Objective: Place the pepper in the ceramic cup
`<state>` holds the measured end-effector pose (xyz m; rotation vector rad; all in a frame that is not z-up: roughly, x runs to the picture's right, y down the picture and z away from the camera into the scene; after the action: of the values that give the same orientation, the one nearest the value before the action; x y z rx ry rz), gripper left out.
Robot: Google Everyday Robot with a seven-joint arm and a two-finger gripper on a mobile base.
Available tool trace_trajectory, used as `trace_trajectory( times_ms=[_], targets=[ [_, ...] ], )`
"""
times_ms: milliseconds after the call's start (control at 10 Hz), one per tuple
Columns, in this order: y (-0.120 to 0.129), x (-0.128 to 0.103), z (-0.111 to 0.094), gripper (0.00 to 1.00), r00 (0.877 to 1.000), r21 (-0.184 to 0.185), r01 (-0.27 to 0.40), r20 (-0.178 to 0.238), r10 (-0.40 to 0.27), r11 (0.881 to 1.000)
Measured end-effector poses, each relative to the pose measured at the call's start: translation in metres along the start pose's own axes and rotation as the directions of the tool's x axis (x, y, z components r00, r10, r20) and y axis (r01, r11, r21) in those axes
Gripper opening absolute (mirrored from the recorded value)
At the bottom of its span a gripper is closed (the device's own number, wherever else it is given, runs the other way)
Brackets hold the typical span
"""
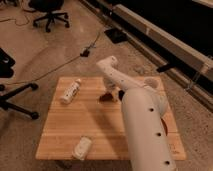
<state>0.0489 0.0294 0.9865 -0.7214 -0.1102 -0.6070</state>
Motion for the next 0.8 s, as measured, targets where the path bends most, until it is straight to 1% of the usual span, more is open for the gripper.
trace_trajectory(
  times_ms=[100, 300, 400, 500, 600, 700, 800],
  targets=[
    [0.001, 0.003, -0.002, 0.29, 1.0, 0.006, -0.005, 0.017, 0.005, 1.0],
    [0.003, 0.007, -0.01, 0.11, 0.998, 0.028, -0.003, 0.055, 0.001, 1.0],
    [0.003, 0.004, -0.022, 0.02, 0.997, 0.043, 0.024, 0.072, -0.027, 0.999],
    [0.003, 0.001, -0.036, 0.0, 0.996, 0.057, 0.054, 0.066, -0.057, 0.997],
    [0.004, -0.001, -0.053, 0.0, 0.995, 0.08, 0.076, 0.054, -0.081, 0.994],
    [0.01, 0.002, -0.077, 0.0, 0.994, 0.113, 0.097, 0.038, -0.102, 0.989],
    [0.019, 0.01, -0.107, 0.0, 0.993, 0.159, 0.114, 0.024, -0.119, 0.981]
  ],
)
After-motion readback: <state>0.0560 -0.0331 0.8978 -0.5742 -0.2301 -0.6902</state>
